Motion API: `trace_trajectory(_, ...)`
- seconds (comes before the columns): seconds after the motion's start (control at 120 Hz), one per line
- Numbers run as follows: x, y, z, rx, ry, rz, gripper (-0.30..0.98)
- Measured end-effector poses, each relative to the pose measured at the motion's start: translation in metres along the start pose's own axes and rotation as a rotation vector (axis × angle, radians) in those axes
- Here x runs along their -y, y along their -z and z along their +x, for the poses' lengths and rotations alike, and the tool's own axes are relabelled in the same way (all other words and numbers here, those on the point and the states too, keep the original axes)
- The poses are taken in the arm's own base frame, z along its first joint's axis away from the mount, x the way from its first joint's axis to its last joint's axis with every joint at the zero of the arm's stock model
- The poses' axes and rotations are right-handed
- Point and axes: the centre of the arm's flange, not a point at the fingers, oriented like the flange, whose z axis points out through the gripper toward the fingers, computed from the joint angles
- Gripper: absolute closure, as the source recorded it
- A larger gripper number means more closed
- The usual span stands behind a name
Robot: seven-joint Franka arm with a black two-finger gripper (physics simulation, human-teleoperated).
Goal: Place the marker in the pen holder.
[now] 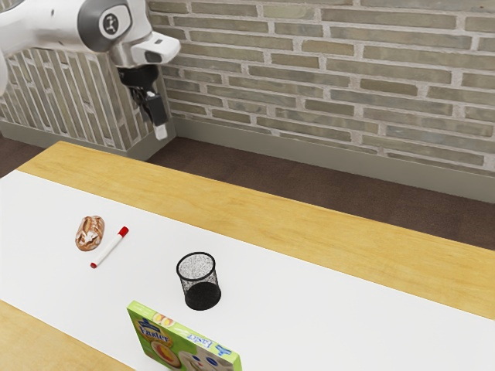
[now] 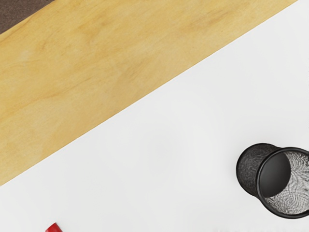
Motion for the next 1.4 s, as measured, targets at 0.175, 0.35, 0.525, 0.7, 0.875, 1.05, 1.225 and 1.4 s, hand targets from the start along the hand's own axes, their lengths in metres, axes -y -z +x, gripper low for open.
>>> trace_trajectory(0.175, -0.001, 0.006, -0.002, -0.008, -0.051, 0.001, 0.00)
trace_trajectory(0.35, 0.027, -0.039, -0.045, 0.062, 0.089, -0.038, 0.00)
trace_trajectory(0.525, 0.061, -0.100, -0.056, 0.117, 0.188, -0.020, 0.00)
trace_trajectory(0.7, 0.096, -0.171, -0.075, 0.111, 0.305, 0.013, 0.00)
trace_trajectory(0.875, 0.102, -0.199, -0.088, 0.085, 0.404, 0.038, 0.16)
trace_trajectory(1.05, 0.111, -0.245, -0.099, 0.096, 0.507, 0.031, 0.33)
trace_trajectory(1.225, 0.124, -0.283, -0.099, 0.113, 0.576, 0.031, 0.41)
trace_trajectory(1.4, 0.134, -0.304, -0.108, 0.129, 0.637, 0.027, 0.45)
